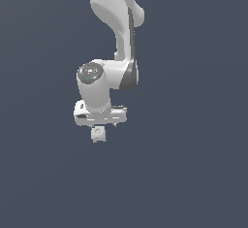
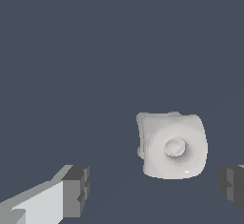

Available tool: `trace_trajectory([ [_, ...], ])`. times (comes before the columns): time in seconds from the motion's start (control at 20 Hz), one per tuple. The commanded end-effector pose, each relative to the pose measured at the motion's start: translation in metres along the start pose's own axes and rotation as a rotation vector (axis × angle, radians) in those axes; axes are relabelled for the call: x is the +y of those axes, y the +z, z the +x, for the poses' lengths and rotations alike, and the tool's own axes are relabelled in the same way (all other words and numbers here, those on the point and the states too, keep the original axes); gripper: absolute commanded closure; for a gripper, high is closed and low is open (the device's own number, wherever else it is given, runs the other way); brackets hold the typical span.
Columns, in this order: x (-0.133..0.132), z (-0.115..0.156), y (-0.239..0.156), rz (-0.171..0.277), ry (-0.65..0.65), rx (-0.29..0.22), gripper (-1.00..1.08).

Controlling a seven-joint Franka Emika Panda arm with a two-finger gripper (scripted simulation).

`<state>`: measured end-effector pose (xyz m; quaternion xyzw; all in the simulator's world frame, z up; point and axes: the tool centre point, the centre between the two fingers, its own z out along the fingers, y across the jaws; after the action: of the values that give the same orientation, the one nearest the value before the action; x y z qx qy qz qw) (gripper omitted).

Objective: Pick up the object and move it to a goal position.

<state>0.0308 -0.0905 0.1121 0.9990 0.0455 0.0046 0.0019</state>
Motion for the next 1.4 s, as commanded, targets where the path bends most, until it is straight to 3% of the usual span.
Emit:
trace_trajectory([
  [0.0, 0.014, 0.001, 0.01, 0.002, -0.014, -0.004, -0.92],
  [0.35, 0.033, 0.001, 0.022, 0.004, -0.03, -0.009, -0.92],
  [1.35, 0.033, 0.001, 0.073, 0.004, -0.03, -0.009, -0.92],
])
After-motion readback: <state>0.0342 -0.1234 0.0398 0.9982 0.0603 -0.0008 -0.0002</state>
